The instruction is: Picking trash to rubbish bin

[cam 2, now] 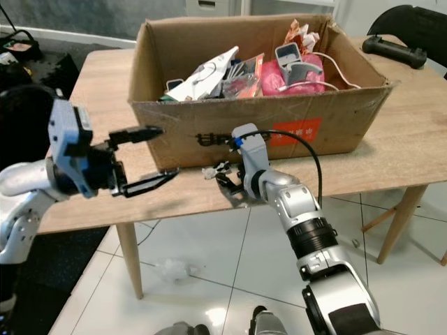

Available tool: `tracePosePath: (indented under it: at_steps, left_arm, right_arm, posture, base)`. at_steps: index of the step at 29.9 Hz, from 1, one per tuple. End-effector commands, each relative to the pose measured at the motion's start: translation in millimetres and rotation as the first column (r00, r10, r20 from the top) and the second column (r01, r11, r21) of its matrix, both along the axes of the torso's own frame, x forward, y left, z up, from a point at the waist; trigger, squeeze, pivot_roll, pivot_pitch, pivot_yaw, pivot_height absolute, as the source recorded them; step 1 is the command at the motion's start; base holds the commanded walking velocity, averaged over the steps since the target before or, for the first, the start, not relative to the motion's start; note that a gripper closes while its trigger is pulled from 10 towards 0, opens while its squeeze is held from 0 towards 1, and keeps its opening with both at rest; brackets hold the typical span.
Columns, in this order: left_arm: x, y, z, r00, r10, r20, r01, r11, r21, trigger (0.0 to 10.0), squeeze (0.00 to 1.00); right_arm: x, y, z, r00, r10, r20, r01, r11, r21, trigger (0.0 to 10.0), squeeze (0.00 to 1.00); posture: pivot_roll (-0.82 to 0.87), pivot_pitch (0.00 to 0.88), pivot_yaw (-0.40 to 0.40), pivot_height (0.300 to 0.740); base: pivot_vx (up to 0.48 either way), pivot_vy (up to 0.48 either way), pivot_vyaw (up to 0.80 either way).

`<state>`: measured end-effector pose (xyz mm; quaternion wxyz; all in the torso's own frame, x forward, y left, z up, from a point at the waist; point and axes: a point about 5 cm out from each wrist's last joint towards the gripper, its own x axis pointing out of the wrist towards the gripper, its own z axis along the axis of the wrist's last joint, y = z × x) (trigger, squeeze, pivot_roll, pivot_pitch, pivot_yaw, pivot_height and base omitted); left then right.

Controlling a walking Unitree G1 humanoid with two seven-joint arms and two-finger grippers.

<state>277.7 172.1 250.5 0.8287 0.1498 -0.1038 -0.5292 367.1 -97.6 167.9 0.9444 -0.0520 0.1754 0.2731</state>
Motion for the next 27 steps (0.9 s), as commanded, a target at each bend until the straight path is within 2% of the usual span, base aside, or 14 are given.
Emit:
tracePosePath:
  at_steps: [1, 2, 3, 4, 8, 10, 18, 23, 27]
  left_arm:
    - [-3.0, -1.2, -6.6, 1.0, -0.001, -0.012, 0.002, 0.998, 0.068, 10.0, 0.0]
    - [-2.7, -2.0, -7.5, 1.0, 0.0, -0.013, 0.001, 0.997, 0.071, 10.0, 0.0]
    - [-2.7, -2.0, -7.5, 1.0, 0.0, -0.013, 0.001, 0.997, 0.071, 10.0, 0.0]
    - [-2.6, -7.4, -10.6, 1.0, -0.007, -0.016, 0.009, 0.997, 0.078, 10.0, 0.0]
    - [-2.4, -13.3, -14.0, 1.0, -0.017, -0.023, 0.019, 0.996, 0.082, 10.0, 0.0]
    - [-4.6, -15.6, -21.8, 0.997, -0.043, -0.059, 0.05, 0.992, 0.117, 10.0, 0.0]
    - [-3.6, -13.1, -25.0, 0.997, -0.039, -0.07, 0.049, 0.989, 0.141, 10.0, 0.0]
    - [-1.8, -13.0, -24.5, 0.998, -0.026, -0.054, 0.034, 0.989, 0.142, 10.0, 0.0]
    - [2.1, -11.1, -20.5, 1.0, -0.002, -0.028, 0.006, 0.993, 0.119, 10.0, 0.0]
  right_arm:
    - [-1.5, 0.7, -9.8, 0.999, 0.002, -0.043, -0.002, 1.0, 0.007, 3.8, 0.0]
    - [-1.4, 0.8, -9.9, 0.999, 0.003, -0.044, -0.002, 1.0, 0.007, 1.1, 0.0]
    - [-1.4, 0.8, -9.9, 0.999, 0.003, -0.044, -0.002, 1.0, 0.007, 1.1, 0.0]
    - [-1.6, 2.3, -10.0, 0.999, 0.012, -0.042, -0.011, 1.0, 0.01, 0.0, 0.0]
    - [-1.3, 3.9, -8.8, 0.999, 0.022, -0.04, -0.022, 1.0, 0.017, 0.0, 0.0]
    - [-1.1, 4.6, -6.6, 0.999, 0.03, -0.031, -0.029, 0.999, 0.024, 0.0, 0.0]
    - [-1.9, 7.2, -5.0, 0.999, 0.047, -0.019, -0.046, 0.998, 0.042, 0.0, 0.0]
    - [-6.3, 14.1, 6.0, 0.991, 0.116, 0.061, -0.12, 0.99, 0.075, 0.0, 0.0]
    - [-12.5, 11.7, 18.4, 0.981, 0.148, 0.126, -0.163, 0.979, 0.121, 0.0, 0.0]
  posture:
    - [-0.05, 0.208, 0.017, 0.74]
    - [-0.05, 0.208, 0.017, 0.74]
    - [-0.05, 0.208, 0.017, 0.74]
    - [-0.05, 0.208, 0.017, 0.74]
    - [-0.05, 0.206, 0.018, 0.74]
    - [-0.05, 0.206, 0.018, 0.74]
    - [-0.05, 0.199, 0.019, 0.74]
    - [-0.05, 0.193, 0.017, 0.74]
    - [-0.05, 0.179, 0.015, 0.74]
  base:
    - [0.0, 0.0, 0.0]
    - [0.0, 0.0, 0.0]
    - [0.0, 0.0, 0.0]
    - [0.0, 0.0, 0.0]
    - [0.0, 0.0, 0.0]
    - [0.0, 0.0, 0.0]
    - [0.0, 0.0, 0.0]
    - [0.0, 0.0, 0.0]
    - [0.0, 0.0, 0.0]
